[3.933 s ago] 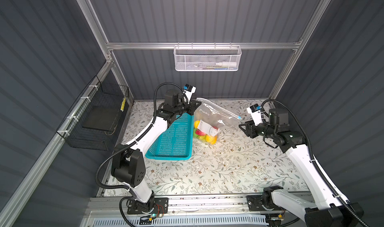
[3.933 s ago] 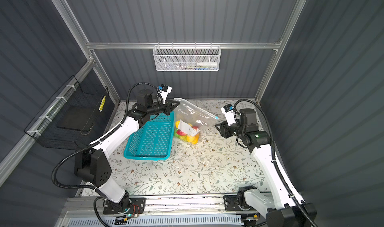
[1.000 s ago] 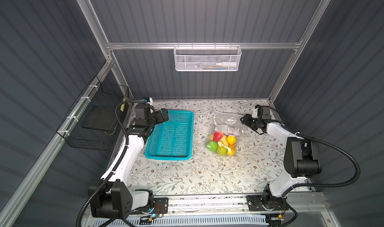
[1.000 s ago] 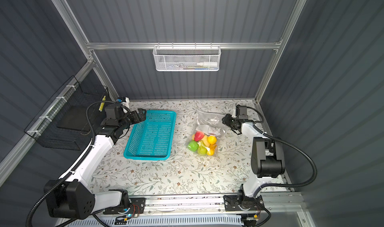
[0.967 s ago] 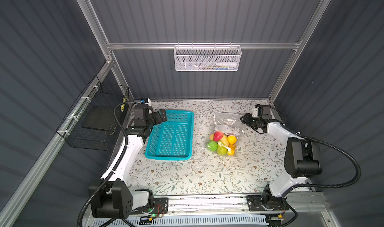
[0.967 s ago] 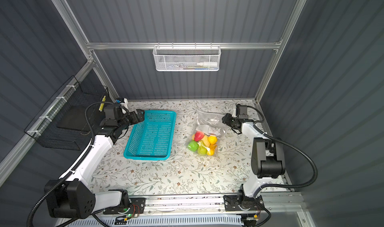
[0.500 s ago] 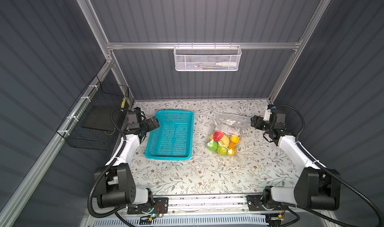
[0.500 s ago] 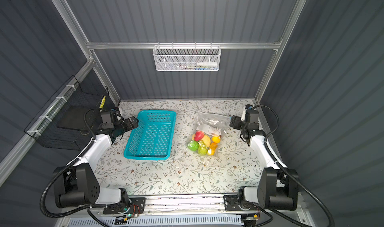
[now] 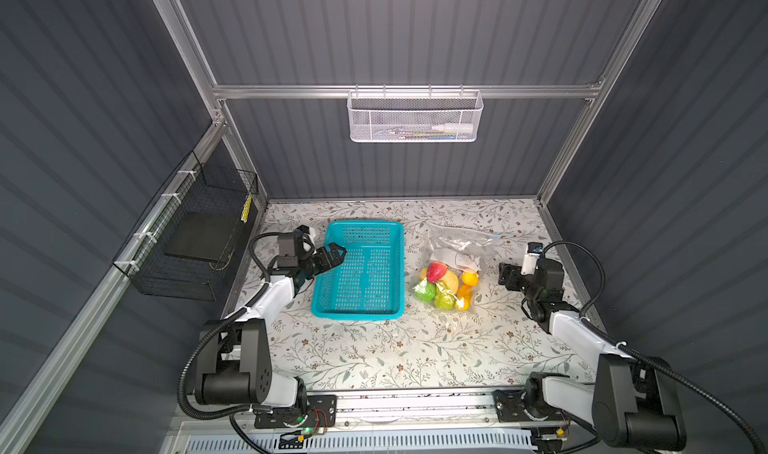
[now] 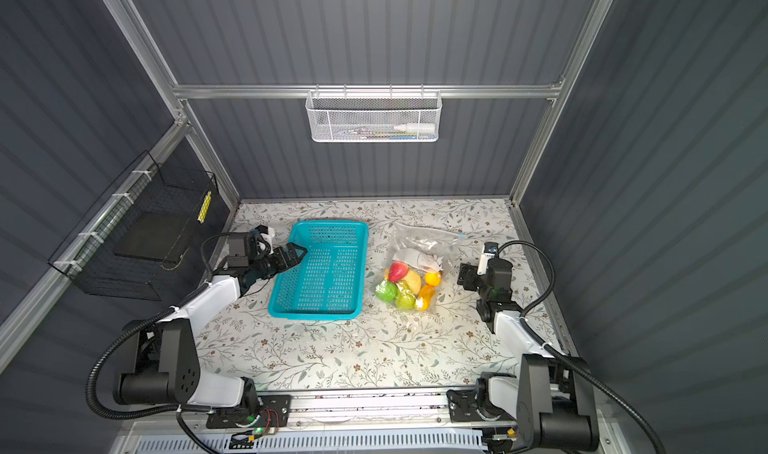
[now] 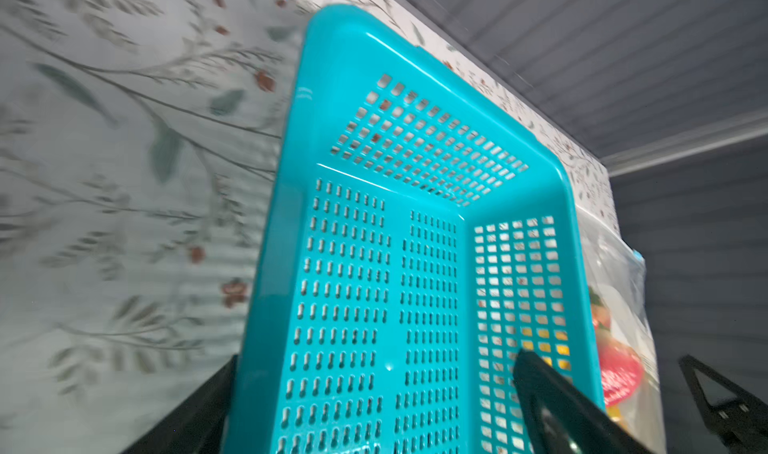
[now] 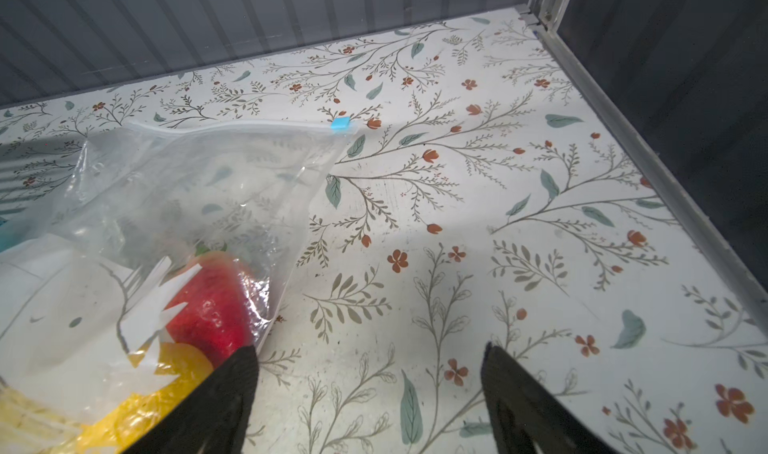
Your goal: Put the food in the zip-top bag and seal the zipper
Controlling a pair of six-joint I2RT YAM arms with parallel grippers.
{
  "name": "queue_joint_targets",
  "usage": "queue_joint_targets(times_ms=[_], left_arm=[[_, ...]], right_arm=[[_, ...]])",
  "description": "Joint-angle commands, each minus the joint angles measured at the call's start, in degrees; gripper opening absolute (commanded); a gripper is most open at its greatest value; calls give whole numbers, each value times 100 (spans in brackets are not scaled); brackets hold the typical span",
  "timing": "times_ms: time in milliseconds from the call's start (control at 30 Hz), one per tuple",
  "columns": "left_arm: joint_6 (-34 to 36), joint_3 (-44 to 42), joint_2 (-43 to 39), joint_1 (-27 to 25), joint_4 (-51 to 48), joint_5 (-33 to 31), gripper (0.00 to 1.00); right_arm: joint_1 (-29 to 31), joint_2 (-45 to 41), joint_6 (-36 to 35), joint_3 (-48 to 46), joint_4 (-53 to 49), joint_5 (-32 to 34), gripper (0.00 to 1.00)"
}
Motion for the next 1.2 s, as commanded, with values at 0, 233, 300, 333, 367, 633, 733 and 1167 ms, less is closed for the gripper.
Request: queue_joint_targets(times_ms=[0, 233, 300, 333, 367, 633, 733, 1167], left_arm=[[-564, -30, 28, -424, 455, 98, 100], [-40, 458, -86, -520, -25, -768, 100], [340, 651, -124, -491, -388, -1119, 100], [504, 713, -145, -441, -490, -1262, 100], [617, 725, -168, -350, -565, -1369, 100], [1192, 295, -327, 643, -401, -2066, 100], [1631, 78, -256, 696, -203, -2561, 100], [2631, -1573, 631, 720, 3096, -2821, 100]], right_arm=[[-22, 306, -160, -241, 1417, -17, 86], [-14, 930, -313, -363, 2606, -88, 86], [-7, 1250, -284, -644, 3391, -19, 87], [-12, 1463, -254, -779, 3904, 52, 87], [-13, 1498, -225, -835, 4024, 110, 87], [-12, 1441, -145, -593, 3482, 322, 97], [-14, 1401, -149, -568, 3365, 324, 99], [-10, 1425, -142, -581, 3422, 328, 99]])
